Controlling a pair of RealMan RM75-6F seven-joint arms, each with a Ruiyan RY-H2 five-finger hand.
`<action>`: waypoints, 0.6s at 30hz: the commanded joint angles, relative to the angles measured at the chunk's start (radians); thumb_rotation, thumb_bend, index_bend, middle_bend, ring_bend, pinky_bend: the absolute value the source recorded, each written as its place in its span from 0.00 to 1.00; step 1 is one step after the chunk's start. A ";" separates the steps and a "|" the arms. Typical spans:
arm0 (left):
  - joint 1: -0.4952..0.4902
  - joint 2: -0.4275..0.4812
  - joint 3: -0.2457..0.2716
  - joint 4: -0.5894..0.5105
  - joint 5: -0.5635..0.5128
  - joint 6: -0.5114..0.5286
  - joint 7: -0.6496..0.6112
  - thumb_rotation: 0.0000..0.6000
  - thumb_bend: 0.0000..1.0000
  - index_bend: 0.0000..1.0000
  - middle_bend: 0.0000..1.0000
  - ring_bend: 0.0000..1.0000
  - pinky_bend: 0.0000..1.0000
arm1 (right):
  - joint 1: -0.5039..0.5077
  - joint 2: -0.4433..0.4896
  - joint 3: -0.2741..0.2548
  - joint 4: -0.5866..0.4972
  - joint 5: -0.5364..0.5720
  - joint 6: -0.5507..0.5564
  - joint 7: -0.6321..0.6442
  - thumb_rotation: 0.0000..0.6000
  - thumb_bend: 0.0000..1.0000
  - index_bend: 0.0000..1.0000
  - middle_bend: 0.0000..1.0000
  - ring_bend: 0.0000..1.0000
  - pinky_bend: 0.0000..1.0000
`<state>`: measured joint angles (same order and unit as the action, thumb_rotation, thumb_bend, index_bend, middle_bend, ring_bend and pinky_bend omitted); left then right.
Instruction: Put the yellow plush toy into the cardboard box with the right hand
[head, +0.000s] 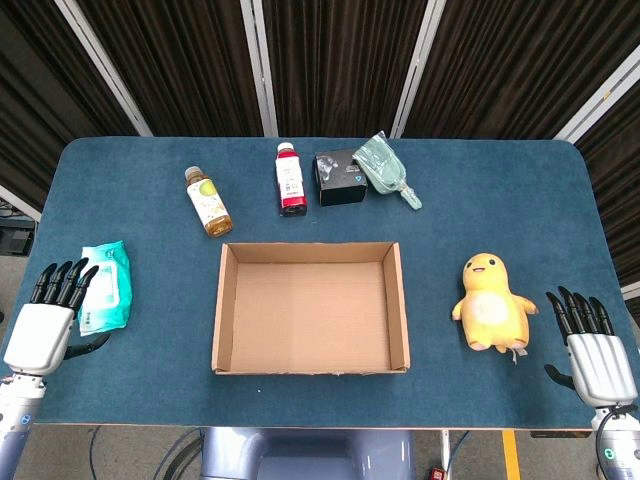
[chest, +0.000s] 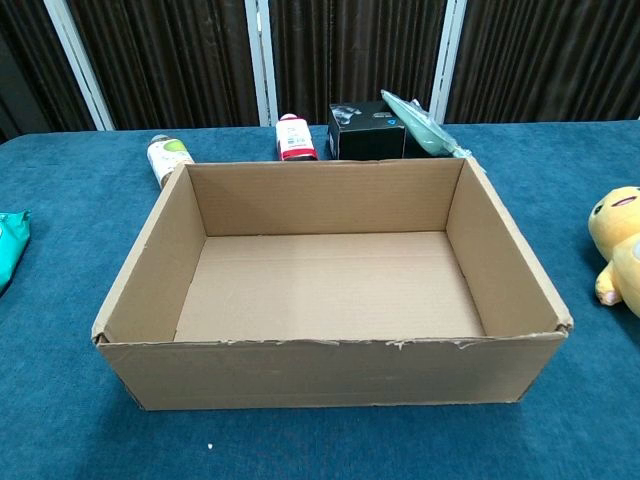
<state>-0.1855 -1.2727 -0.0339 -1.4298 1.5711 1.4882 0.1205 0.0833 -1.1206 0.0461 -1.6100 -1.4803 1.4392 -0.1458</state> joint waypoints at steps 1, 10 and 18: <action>0.003 0.001 -0.001 -0.001 0.001 0.007 -0.001 0.92 0.00 0.00 0.00 0.00 0.00 | 0.001 -0.001 0.000 0.000 -0.001 -0.001 -0.003 1.00 0.00 0.00 0.00 0.00 0.00; 0.005 0.005 0.001 -0.010 0.001 0.005 -0.002 0.92 0.00 0.00 0.00 0.00 0.00 | 0.009 0.014 -0.024 -0.012 -0.035 -0.026 0.035 1.00 0.00 0.00 0.00 0.00 0.00; 0.006 0.011 0.002 -0.009 0.007 0.011 -0.027 0.92 0.00 0.00 0.00 0.00 0.00 | 0.030 0.031 -0.052 -0.032 -0.090 -0.062 0.080 1.00 0.00 0.00 0.00 0.00 0.00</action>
<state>-0.1799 -1.2635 -0.0319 -1.4387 1.5772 1.4976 0.0946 0.1038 -1.0915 0.0013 -1.6315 -1.5604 1.3936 -0.0687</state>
